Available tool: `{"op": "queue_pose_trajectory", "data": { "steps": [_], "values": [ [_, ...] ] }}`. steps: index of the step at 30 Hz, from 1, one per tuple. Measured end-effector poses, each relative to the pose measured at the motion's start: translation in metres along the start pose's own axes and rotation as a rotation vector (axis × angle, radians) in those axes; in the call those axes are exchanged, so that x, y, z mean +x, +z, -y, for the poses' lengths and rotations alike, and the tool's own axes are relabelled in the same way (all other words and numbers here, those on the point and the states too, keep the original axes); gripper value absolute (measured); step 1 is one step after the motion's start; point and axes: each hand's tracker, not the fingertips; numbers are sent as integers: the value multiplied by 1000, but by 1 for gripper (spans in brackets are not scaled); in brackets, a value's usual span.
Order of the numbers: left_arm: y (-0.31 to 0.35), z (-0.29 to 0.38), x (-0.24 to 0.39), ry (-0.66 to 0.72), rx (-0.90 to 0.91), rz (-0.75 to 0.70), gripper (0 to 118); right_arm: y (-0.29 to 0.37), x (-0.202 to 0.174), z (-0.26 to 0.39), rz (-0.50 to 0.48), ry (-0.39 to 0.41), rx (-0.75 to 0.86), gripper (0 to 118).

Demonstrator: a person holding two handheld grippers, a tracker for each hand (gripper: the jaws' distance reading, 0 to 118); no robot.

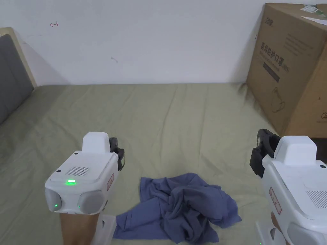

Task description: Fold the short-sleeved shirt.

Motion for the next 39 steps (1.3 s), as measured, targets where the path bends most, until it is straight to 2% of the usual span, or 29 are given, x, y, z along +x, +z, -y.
{"op": "queue_pose_trajectory", "data": {
  "steps": [8, 14, 15, 16, 17, 19, 20, 21, 26, 27, 29, 32, 35, 39],
  "values": [
    [-47, 77, -20, 64, -387, 45, 0, -12, 2, 17, -7, -22, -42, 0],
    [-71, 129, -23, 81, -541, 37, 0, -20, -1, 28, -17, -26, -78, 0],
    [-74, 135, -23, 80, -569, 32, 4, -21, -1, 29, -16, -25, -83, 0],
    [-78, 140, -23, 85, -582, 29, 19, -23, -1, 30, -16, -26, -89, 0],
    [-82, 145, -25, 89, -612, 13, 39, -25, -1, 32, -16, -27, -93, 0],
    [-87, 155, -25, 100, -648, 25, 85, -27, 1, 34, -15, -29, -103, 0],
    [-91, 159, -25, 101, -678, 23, 93, -29, 2, 36, -13, -28, -107, 0],
    [-93, 163, -24, 101, -678, 16, 93, -31, 3, 37, -12, -28, -111, 0],
    [-108, 179, -21, 103, -721, -10, 92, -38, 13, 47, -4, -30, -132, 0],
    [-111, 181, -21, 113, -729, -6, 87, -39, 14, 48, -3, -30, -136, 0],
    [-114, 186, -19, 156, -734, 53, 53, -41, 19, 53, 1, -31, -143, 0],
    [-114, 185, -10, 167, -726, 54, 13, -44, 24, 57, 7, -28, -158, 0],
    [-115, 184, 0, 108, -733, 49, 7, -49, 29, 62, 9, -39, -188, 0],
    [-97, 169, -8, 149, -652, 89, 4, -70, 39, 78, -4, -83, -306, 1]
  ]
}}
